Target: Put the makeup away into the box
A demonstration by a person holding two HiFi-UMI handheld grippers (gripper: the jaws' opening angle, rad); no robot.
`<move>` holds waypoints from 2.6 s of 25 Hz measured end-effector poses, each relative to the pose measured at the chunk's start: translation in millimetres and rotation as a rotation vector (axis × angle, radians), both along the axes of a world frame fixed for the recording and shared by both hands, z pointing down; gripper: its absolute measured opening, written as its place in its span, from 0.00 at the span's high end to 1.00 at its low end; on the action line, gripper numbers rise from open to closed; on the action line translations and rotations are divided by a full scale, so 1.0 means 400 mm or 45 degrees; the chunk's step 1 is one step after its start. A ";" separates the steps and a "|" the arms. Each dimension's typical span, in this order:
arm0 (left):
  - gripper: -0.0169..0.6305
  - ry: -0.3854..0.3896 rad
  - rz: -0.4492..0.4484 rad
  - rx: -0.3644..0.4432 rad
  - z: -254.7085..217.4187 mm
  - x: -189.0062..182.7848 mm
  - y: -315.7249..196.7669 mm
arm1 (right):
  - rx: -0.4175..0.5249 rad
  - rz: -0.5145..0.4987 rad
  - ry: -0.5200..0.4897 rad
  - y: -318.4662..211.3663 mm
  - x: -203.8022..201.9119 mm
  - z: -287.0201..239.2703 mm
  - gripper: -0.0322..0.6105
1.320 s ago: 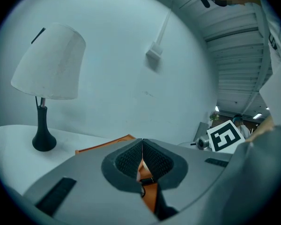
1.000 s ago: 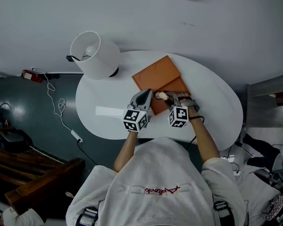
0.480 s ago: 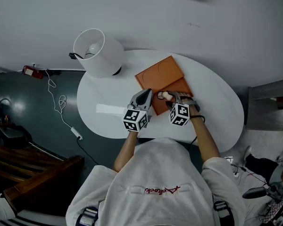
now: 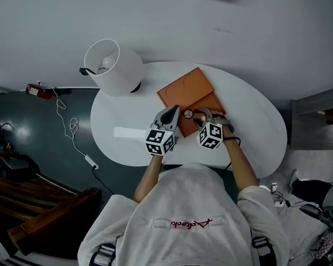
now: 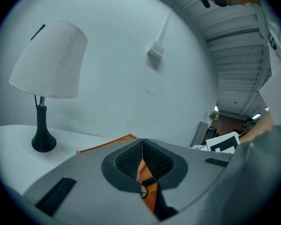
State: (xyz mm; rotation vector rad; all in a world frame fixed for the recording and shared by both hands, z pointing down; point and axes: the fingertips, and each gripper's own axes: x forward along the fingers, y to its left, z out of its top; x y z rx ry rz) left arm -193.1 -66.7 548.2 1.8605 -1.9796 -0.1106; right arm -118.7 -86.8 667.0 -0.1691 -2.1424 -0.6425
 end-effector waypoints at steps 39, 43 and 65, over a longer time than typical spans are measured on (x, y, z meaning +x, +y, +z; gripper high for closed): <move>0.96 -0.048 0.149 0.079 -0.070 0.005 0.075 | -0.557 1.073 -0.829 -0.037 0.031 -0.273 0.92; 0.96 -0.053 0.163 0.080 -0.070 0.005 0.084 | -0.535 1.079 -0.838 -0.034 0.029 -0.281 0.92; 0.96 -0.055 0.189 0.094 -0.069 -0.015 0.089 | -0.525 1.119 -0.853 -0.034 0.019 -0.277 0.92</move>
